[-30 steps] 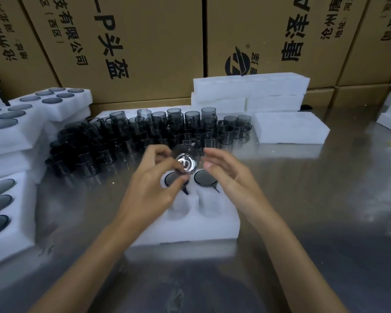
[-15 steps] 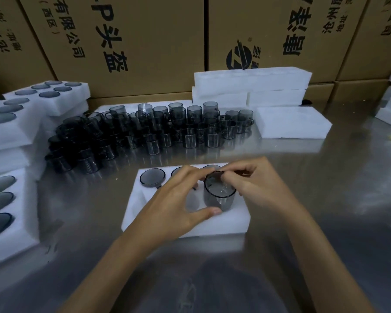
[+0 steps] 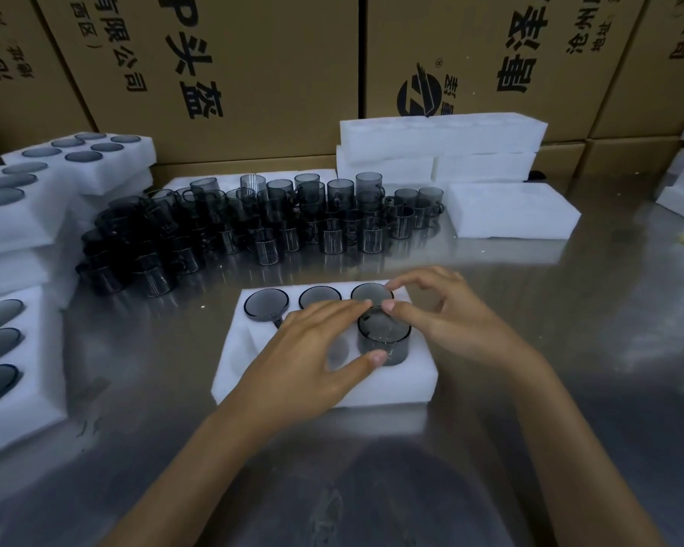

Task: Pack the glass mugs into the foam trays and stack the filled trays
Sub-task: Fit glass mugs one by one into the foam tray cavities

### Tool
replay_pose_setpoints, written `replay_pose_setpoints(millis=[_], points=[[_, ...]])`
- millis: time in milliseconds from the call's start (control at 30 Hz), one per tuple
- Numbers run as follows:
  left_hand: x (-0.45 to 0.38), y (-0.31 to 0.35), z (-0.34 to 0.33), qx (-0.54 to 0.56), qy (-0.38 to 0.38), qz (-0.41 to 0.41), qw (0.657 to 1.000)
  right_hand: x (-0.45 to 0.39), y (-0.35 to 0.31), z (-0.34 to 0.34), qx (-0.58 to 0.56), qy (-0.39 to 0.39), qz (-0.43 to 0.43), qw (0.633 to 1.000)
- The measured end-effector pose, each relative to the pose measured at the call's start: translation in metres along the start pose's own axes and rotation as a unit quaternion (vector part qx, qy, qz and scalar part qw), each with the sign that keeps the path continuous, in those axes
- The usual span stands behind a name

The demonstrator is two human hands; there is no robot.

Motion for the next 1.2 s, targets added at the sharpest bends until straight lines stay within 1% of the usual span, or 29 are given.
replay_pose_setpoints(millis=[133, 233, 333, 500, 567, 600, 667, 700, 733, 800, 833, 867, 933, 1000, 1033, 1100, 1200], points=[[-0.002, 0.000, 0.000, -0.001, -0.003, -0.001, 1.000, 0.001, 0.021, -0.007, -0.013, -0.111, -0.079, 0.991], [0.000, 0.003, -0.003, -0.068, -0.012, -0.014, 0.997, 0.001, 0.028, -0.016, -0.054, -0.155, -0.082, 0.983], [-0.002, 0.003, -0.005, -0.110, -0.023, -0.012, 0.994, -0.002, 0.030, -0.024, -0.130, -0.167, -0.082, 0.974], [-0.001, 0.002, -0.005, -0.109, -0.036, -0.011, 0.993, -0.004, 0.036, -0.027, -0.184, -0.153, -0.089, 0.967], [-0.002, 0.004, -0.003, -0.075, -0.033, -0.009, 0.997, -0.005, 0.039, -0.029, -0.211, -0.129, -0.090, 0.965], [-0.005, 0.003, 0.001, -0.023, -0.030, 0.003, 0.999, -0.007, 0.041, -0.028, -0.221, -0.098, -0.092, 0.966], [-0.015, -0.006, 0.018, 0.096, 0.000, 0.032, 0.995, -0.012, 0.050, -0.023, -0.232, 0.007, -0.118, 0.965], [-0.023, -0.014, 0.031, 0.114, 0.030, 0.044, 0.992, -0.013, 0.056, -0.019, -0.231, 0.063, -0.135, 0.962], [-0.034, -0.026, 0.045, 0.109, 0.064, 0.061, 0.990, -0.015, 0.061, -0.017, -0.226, 0.108, -0.145, 0.957], [-0.060, -0.061, 0.071, 0.079, 0.119, 0.122, 0.982, -0.018, 0.066, -0.017, -0.221, 0.160, -0.142, 0.951], [-0.073, -0.082, 0.079, 0.057, 0.124, 0.169, 0.976, -0.020, 0.067, -0.017, -0.221, 0.175, -0.137, 0.950], [-0.086, -0.104, 0.083, 0.033, 0.105, 0.221, 0.969, -0.021, 0.067, -0.018, -0.215, 0.189, -0.132, 0.949], [-0.106, -0.142, 0.078, -0.006, 0.022, 0.299, 0.954, -0.022, 0.067, -0.017, -0.192, 0.209, -0.123, 0.951], [-0.118, -0.165, 0.066, -0.022, -0.042, 0.331, 0.942, -0.023, 0.070, -0.018, -0.188, 0.216, -0.121, 0.951], [-0.123, -0.171, 0.060, -0.026, -0.054, 0.337, 0.940, -0.023, 0.072, -0.018, -0.195, 0.218, -0.123, 0.948], [-0.128, -0.179, 0.050, -0.041, -0.041, 0.334, 0.941, -0.024, 0.075, -0.018, -0.212, 0.220, -0.127, 0.944], [-0.122, -0.185, 0.047, -0.054, 0.033, 0.322, 0.944, -0.025, 0.076, -0.019, -0.224, 0.219, -0.129, 0.941]])
Point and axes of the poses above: each hand's wrist, its own x-axis away from the middle knuckle, its own z-axis out of the back of the hand, y = z × x, the point moved 6 cm from there along -x, towards the middle knuckle, and after that the axes turned 4 degrees about x, right-handed, at the moved point
